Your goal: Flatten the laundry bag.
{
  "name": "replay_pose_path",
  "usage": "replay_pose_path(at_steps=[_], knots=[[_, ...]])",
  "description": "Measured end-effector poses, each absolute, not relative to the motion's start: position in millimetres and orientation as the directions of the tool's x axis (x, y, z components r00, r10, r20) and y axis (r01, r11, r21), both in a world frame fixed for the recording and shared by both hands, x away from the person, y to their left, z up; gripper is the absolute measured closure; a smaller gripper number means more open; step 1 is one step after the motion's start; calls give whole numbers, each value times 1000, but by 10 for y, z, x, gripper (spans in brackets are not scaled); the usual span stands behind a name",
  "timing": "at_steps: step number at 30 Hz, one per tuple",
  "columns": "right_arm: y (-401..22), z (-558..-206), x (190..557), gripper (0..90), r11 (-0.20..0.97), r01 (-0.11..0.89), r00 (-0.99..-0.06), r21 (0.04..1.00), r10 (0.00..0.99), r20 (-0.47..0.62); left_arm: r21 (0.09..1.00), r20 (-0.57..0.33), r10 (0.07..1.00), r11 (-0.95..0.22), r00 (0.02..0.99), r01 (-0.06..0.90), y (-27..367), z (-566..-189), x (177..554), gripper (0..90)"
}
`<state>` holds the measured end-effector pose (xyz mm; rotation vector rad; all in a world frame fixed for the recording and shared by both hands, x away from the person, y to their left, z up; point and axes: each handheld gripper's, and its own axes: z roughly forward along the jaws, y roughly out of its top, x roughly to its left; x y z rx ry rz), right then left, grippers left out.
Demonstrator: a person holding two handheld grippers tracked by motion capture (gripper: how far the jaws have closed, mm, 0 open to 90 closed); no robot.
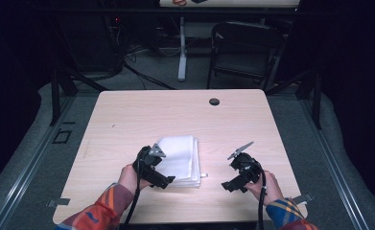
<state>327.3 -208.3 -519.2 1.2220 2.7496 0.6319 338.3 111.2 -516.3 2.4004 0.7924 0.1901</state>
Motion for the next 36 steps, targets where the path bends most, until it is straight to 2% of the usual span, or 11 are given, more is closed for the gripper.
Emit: replay_pose_path(at_steps=[9,16,24,36], knots=[[-2073,-5209,3277,69,602,700,-684,385,720,117,549,-35,524,-702,851,454,885,-5294,3393,23],[-2059,-5214,3273,77,605,698,-687,384,717,118,485,22,481,-772,876,412,749,-5451,3421,73],[-2026,-5247,3265,94,616,693,-696,374,707,125,448,100,464,-811,880,377,691,-5537,3391,206],[-1990,-5266,3264,125,621,688,-700,375,704,120,473,53,422,-809,905,350,751,-5470,3406,438]])
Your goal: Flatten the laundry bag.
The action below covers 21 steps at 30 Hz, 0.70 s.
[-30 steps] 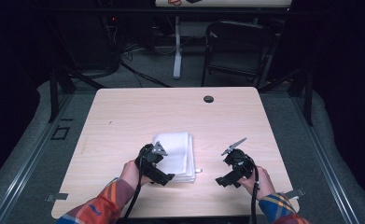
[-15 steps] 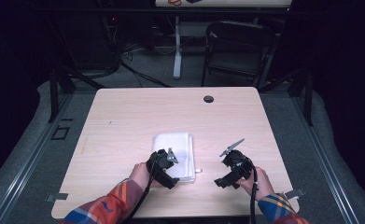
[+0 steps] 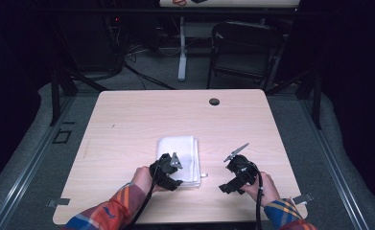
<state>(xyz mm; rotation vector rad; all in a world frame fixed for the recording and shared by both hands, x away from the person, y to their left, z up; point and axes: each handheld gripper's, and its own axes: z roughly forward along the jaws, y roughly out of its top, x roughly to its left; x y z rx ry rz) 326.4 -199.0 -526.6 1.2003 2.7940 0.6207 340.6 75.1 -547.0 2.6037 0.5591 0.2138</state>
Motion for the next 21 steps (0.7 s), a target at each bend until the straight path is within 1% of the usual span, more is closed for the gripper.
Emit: replay_pose_path(at_steps=[8,9,10,12,14,15,16,17,19,21], knots=[[-1865,-5297,3315,141,642,671,-719,372,686,112,479,49,421,-806,906,349,767,-5448,3412,627],[-1858,-5294,3322,144,646,668,-723,370,681,115,480,50,422,-805,905,349,772,-5446,3413,634],[-1840,-5293,3323,150,644,666,-723,377,682,113,481,47,419,-805,907,347,777,-5442,3413,661],[-1814,-5286,3323,178,645,661,-727,384,678,114,489,46,418,-801,907,344,782,-5435,3409,699],[-1784,-5282,3327,232,651,654,-734,386,670,111,498,40,419,-796,907,345,792,-5427,3410,734],[-1755,-5291,3320,244,646,653,-734,396,669,119,501,41,420,-793,907,345,796,-5425,3411,745],[-1741,-5288,3327,267,660,644,-742,386,663,104,504,39,421,-792,906,345,798,-5424,3413,758],[-1722,-5300,3321,294,649,647,-737,401,668,107,507,37,421,-789,906,346,802,-5422,3414,766],[-1681,-5298,3334,335,658,639,-744,398,660,104,510,38,424,-787,905,347,806,-5413,3413,795],[-1672,-5292,3340,362,665,635,-748,393,656,99,523,35,428,-778,903,349,815,-5400,3411,803]])
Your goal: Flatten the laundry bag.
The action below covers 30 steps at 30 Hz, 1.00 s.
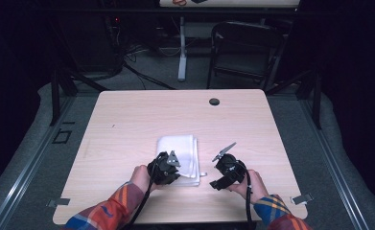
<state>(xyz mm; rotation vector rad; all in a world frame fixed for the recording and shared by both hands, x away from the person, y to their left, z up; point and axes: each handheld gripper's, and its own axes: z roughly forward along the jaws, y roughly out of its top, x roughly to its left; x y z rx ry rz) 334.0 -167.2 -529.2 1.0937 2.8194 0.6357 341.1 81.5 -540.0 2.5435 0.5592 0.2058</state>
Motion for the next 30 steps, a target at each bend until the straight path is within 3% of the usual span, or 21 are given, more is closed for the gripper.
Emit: replay_pose_path(at_steps=[15,20,30], knots=[[-1499,-5271,3322,790,668,603,-766,436,637,84,573,48,444,-746,895,340,844,-5341,3402,838],[-1442,-5269,3328,854,673,584,-778,454,623,77,597,41,451,-727,892,340,864,-5320,3405,841],[-1258,-5332,3342,880,688,546,-801,479,595,59,604,44,451,-723,891,336,863,-5304,3396,841]])
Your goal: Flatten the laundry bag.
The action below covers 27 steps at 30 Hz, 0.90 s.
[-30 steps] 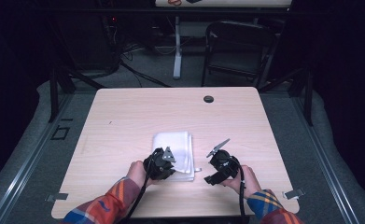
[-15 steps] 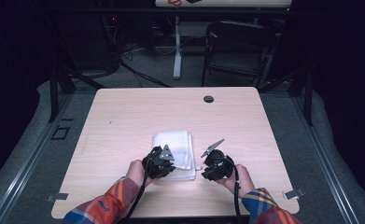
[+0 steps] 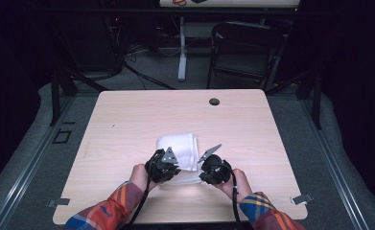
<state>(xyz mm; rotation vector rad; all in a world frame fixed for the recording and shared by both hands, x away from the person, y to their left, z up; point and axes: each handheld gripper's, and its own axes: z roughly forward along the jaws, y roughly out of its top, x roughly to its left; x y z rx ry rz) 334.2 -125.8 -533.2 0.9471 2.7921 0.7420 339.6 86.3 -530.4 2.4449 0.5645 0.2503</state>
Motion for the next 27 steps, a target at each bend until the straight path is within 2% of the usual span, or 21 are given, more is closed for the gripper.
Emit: replay_pose_path(at_steps=[10,27], knots=[[-1130,-5528,3413,900,679,564,-788,470,612,62,604,43,458,-720,888,342,861,-5305,3391,841],[-1154,-5578,3390,900,673,560,-787,484,615,55,641,58,523,-672,850,370,952,-5207,3359,848]])
